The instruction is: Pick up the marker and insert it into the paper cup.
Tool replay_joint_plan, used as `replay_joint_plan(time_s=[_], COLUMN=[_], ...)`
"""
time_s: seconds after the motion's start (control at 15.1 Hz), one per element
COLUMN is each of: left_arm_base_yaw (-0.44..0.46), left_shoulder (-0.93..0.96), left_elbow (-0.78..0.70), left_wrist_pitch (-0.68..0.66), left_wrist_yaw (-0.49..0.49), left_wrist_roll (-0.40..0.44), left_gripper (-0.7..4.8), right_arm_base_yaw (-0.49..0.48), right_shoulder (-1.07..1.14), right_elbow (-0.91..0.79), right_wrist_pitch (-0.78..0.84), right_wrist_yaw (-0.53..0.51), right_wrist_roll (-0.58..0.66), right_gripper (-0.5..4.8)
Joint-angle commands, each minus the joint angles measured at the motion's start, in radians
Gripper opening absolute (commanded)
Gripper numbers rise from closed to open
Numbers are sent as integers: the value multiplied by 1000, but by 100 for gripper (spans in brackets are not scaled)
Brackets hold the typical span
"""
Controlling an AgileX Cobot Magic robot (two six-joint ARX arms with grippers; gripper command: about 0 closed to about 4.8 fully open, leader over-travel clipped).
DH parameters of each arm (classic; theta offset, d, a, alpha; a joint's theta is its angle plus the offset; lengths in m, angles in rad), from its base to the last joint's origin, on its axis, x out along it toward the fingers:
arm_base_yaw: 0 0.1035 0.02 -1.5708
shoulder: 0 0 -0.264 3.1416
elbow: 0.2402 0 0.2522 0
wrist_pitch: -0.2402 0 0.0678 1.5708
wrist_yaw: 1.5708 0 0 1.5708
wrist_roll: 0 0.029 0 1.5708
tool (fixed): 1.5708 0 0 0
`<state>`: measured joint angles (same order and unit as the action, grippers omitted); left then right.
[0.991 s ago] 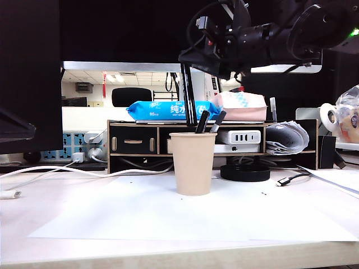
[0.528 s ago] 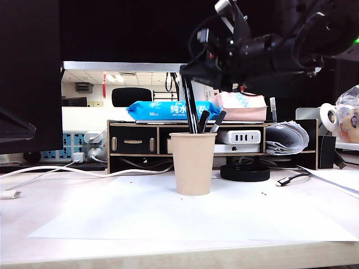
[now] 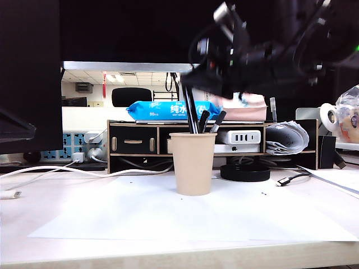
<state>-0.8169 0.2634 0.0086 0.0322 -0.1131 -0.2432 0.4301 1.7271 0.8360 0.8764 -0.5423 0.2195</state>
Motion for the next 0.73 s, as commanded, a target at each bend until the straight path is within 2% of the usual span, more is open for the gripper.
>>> replay_joint_plan(time_s=[0.07, 0.73], left_arm_base_yaw=[2, 2], left_shoulder=[0, 0], left_elbow=[2, 2], left_wrist_pitch=[6, 6], left_wrist_yaw=[1, 1], left_wrist_roll=[1, 5], left_gripper=[-5, -5], right_arm_base_yaw=[3, 3], right_shoulder=[10, 14], right_elbow=[2, 2], right_wrist_pitch=[24, 34], right_wrist_yaw=[-10, -21], right_wrist_roll=[-3, -2], right_gripper=[76, 77])
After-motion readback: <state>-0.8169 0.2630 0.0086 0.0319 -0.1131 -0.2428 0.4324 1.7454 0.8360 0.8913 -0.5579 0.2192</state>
